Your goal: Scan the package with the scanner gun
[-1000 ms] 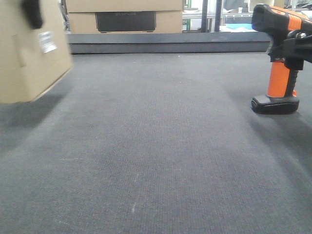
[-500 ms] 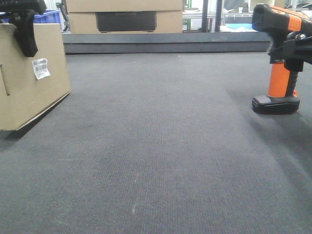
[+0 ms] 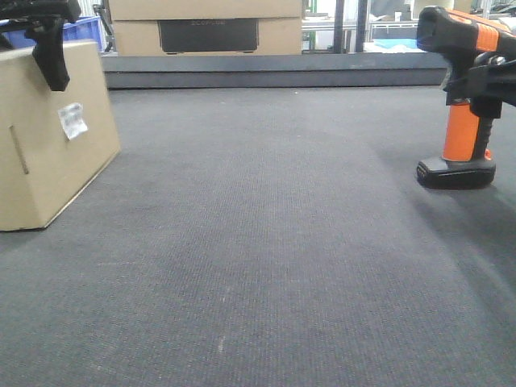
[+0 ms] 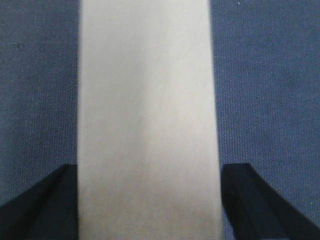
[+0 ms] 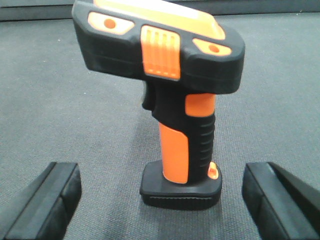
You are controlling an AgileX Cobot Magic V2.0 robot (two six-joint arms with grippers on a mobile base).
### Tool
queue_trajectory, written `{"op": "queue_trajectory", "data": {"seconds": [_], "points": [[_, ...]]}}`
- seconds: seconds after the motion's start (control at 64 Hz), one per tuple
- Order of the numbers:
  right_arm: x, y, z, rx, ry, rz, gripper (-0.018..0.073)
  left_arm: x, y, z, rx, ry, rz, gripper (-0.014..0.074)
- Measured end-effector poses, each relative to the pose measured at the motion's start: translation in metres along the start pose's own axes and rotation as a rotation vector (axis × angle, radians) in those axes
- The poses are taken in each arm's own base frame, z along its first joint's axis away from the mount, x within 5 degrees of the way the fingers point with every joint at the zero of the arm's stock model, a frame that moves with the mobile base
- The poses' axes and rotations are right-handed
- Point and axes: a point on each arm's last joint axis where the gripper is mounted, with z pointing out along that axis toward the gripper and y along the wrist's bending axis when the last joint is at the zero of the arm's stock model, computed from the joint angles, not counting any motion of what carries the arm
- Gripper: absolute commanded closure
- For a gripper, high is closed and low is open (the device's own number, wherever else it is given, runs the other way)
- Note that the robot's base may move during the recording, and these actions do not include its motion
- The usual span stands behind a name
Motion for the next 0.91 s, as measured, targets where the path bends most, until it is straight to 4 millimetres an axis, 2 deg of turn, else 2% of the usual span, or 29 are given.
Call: {"op": "queue_trajectory", "data": {"seconds": [0.281,0.375,0.547,0.625,0.719,0.86,0.907], "points": [[0.000,0.000,0.000,0.000,0.000,0.000,-0.0003,-0.002,0.000,-0.002,-0.004,-0.004,0.001,0.0134],[0.000,0.000,0.000,0.000,0.000,0.000,-0.0003,-0.008,0.003,-0.013,-0.018,-0.039,0.001,0.0134],[0.000,0.000,0.000,0.000,0.000,0.000,-0.0003,-0.016,0.009,-0.052,-0.023,-0.149,-0.020,0.0160],[0.000,0.000,0.000,0.000,0.000,0.000,-0.0003,-0.015,0.011,-0.068,-0.018,-0.189,-0.039,0.0257],[0.000,0.000,0.000,0.000,0.000,0.000,-0.0003,-0.014,0.013,-0.083,-0.009,-0.221,-0.092,0.0437],[-0.001,0.000,0.000,0.000,-0.003,0.001,-0.0003,-0.007,0.015,-0.087,0.002,-0.227,-0.163,0.0687],[-0.002,0.000,-0.001,-0.002,-0.006,0.002,-0.0003,-0.004,0.014,-0.086,0.009,-0.235,-0.170,0.0708]]}}
